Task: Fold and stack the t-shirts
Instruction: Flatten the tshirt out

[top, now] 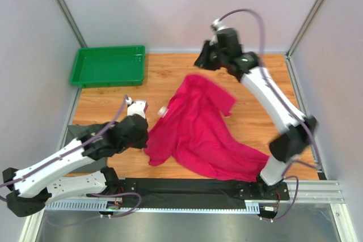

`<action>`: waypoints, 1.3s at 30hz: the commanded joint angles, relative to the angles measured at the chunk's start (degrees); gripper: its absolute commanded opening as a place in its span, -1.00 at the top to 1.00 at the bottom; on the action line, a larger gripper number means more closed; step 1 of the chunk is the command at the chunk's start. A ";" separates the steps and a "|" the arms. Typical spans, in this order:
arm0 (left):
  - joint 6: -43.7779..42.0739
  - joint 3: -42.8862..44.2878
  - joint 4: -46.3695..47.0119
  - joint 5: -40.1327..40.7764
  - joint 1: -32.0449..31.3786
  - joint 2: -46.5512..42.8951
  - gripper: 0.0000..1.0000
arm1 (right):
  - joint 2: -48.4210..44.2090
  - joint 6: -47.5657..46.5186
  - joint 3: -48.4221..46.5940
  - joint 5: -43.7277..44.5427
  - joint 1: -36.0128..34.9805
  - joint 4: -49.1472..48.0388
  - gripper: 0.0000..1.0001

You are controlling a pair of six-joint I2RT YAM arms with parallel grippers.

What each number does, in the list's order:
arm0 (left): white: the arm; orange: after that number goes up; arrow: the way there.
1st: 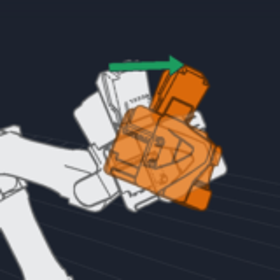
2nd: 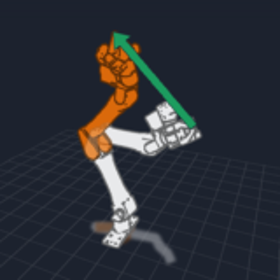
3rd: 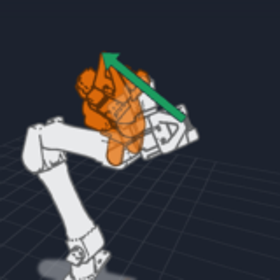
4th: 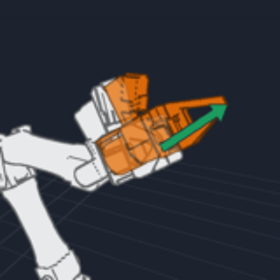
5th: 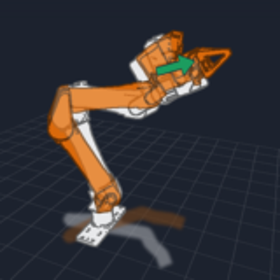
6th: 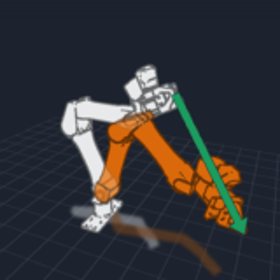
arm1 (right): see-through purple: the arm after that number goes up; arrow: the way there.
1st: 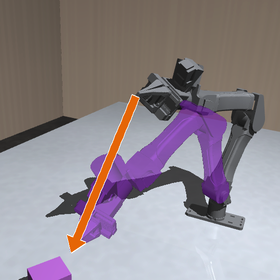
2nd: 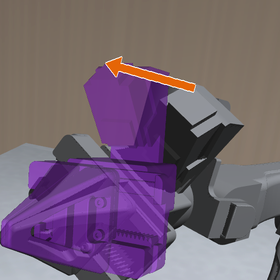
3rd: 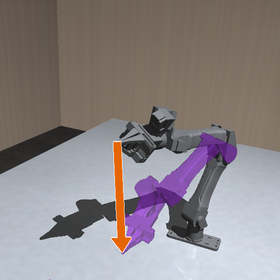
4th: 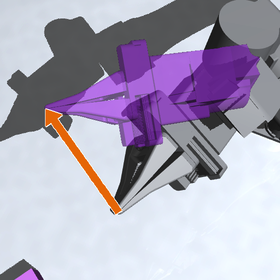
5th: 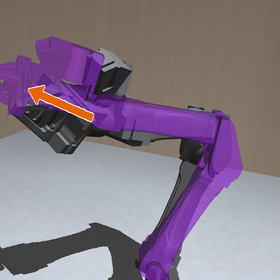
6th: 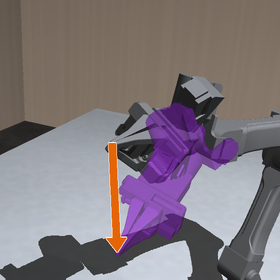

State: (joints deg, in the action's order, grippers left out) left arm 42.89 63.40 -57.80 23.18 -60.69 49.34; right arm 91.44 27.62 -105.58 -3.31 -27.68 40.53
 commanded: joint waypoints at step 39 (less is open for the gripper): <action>-16.96 20.78 16.41 -19.14 25.61 66.14 -0.29 | -2.95 20.20 58.75 14.65 14.32 0.60 -0.05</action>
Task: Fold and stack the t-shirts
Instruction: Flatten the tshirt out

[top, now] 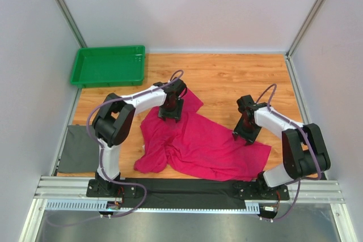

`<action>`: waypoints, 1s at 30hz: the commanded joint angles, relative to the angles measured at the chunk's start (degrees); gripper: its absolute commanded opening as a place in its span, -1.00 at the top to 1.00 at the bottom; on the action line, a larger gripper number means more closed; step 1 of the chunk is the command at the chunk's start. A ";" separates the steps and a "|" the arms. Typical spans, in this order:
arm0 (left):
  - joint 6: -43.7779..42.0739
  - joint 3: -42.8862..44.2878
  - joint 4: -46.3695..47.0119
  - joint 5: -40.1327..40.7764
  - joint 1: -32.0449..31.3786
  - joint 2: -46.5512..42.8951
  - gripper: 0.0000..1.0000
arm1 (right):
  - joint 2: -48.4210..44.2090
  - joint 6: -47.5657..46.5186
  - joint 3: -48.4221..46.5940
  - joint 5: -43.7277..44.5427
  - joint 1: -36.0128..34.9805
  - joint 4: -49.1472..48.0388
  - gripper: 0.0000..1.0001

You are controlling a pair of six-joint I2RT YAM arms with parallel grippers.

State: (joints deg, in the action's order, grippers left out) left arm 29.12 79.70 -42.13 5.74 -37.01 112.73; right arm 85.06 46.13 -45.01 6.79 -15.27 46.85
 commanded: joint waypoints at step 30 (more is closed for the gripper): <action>-5.68 2.54 -4.63 0.07 5.81 -13.91 -0.50 | 11.82 -15.55 -28.43 -2.47 10.87 8.00 -0.31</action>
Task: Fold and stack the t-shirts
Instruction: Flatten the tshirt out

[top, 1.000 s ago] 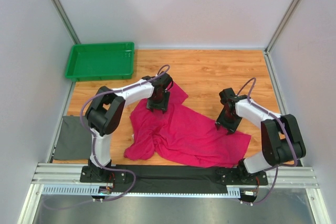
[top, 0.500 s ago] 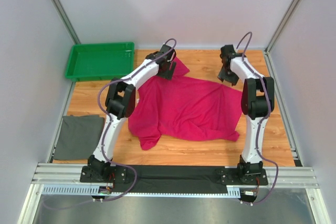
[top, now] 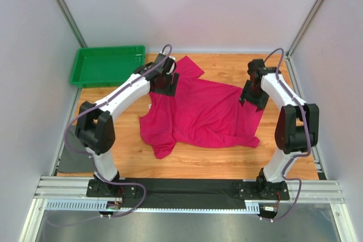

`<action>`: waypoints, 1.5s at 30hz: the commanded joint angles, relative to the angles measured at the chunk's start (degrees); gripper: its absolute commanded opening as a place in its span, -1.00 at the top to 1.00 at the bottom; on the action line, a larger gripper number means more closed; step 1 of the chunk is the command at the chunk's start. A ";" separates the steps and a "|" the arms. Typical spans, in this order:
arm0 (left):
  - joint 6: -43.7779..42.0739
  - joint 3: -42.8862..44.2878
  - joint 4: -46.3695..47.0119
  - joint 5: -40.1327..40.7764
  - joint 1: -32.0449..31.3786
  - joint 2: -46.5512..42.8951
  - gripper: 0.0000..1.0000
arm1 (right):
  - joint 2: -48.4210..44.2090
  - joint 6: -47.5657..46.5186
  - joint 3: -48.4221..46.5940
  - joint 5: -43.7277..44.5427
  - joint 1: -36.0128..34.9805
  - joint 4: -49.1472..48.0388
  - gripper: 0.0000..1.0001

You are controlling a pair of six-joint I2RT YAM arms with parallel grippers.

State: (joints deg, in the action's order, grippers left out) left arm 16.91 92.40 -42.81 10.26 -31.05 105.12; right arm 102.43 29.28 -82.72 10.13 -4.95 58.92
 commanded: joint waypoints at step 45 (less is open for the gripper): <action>22.38 -38.97 -8.92 -3.68 11.36 -42.44 1.00 | -32.29 0.08 27.26 -6.63 14.80 4.60 0.99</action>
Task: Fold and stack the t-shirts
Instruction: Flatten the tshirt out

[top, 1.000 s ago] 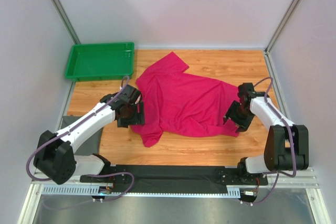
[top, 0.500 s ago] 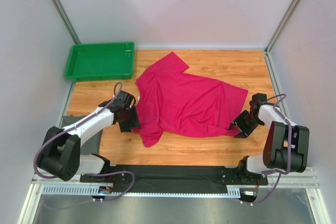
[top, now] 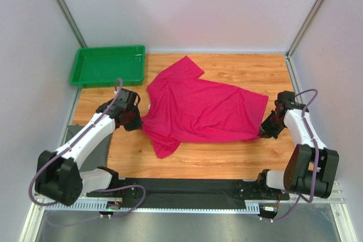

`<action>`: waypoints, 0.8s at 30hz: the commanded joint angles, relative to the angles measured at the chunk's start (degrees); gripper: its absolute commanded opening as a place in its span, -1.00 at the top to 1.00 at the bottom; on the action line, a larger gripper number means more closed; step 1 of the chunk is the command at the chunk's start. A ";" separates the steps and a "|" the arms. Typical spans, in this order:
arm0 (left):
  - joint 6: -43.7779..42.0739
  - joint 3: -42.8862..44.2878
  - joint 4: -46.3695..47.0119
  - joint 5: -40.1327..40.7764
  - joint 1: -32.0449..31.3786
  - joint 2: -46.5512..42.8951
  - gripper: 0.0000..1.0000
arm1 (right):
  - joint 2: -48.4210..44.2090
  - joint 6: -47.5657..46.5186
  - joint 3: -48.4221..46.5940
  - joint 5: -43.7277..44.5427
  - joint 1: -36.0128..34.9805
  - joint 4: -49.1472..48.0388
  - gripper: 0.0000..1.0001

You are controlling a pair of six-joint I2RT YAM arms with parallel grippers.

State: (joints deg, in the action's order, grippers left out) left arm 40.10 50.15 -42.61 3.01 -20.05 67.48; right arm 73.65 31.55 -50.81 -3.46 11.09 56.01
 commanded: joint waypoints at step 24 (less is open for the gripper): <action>-11.88 17.50 2.61 -9.17 -1.48 17.66 -0.38 | 13.25 -6.15 -14.57 -0.25 -13.00 -3.88 -0.15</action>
State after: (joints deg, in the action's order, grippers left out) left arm 32.82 63.31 -48.21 -1.74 -20.58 77.25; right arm 81.10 26.39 -61.98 -5.45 1.80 58.89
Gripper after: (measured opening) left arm 0.696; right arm 0.589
